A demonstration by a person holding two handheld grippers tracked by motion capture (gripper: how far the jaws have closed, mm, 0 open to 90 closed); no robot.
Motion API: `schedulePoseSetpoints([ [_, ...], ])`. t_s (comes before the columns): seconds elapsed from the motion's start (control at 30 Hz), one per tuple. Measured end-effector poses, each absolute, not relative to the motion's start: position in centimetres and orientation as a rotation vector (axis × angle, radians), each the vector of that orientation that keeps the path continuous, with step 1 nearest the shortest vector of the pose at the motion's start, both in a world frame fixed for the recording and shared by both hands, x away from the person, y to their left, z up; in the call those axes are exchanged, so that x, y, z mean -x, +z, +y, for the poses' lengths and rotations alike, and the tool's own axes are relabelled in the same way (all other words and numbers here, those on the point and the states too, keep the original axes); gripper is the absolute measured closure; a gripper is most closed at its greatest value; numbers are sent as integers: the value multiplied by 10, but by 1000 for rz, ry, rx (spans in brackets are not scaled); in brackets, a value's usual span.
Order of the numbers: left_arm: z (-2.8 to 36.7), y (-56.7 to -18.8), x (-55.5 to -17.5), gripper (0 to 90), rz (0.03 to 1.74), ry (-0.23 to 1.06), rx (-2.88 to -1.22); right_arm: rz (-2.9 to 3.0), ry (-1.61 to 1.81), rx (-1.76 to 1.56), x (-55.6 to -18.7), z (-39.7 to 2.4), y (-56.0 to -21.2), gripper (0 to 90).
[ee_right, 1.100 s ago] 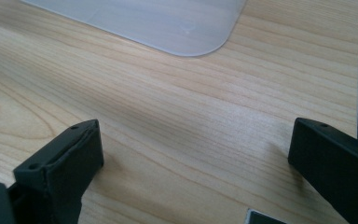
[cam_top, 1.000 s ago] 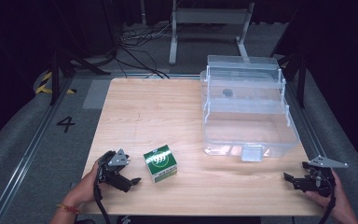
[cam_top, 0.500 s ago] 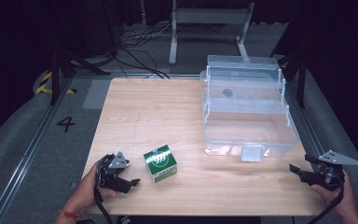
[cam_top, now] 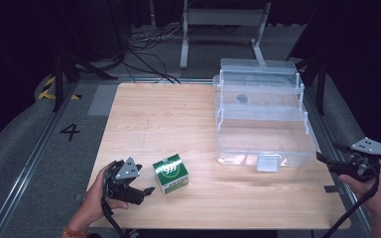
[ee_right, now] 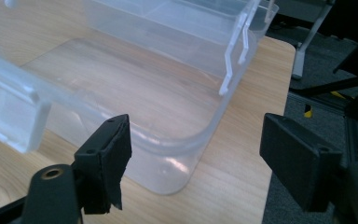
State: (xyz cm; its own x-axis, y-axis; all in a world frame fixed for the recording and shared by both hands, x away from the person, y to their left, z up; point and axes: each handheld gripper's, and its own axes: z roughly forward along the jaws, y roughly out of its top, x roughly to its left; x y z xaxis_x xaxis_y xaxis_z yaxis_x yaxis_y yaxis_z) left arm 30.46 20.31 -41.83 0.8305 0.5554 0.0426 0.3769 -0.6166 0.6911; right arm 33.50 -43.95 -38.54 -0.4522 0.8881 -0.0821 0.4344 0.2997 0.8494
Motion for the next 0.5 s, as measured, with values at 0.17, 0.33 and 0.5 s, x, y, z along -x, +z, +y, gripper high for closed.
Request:
schedulePoseSetpoints([
  [0.17, 186, -407, -304, 172, 683, 375, -2321, 2056, 1038, -1158, -353, -427, -382, 286],
  [0.33, 173, -404, -306, 164, 642, 369, -2351, 2096, 1035, -1151, -365, -415, -381, 286],
  [0.5, 163, -398, -314, 162, 650, 356, -2362, 2122, 1007, -1154, -374, -408, -383, 275],
])
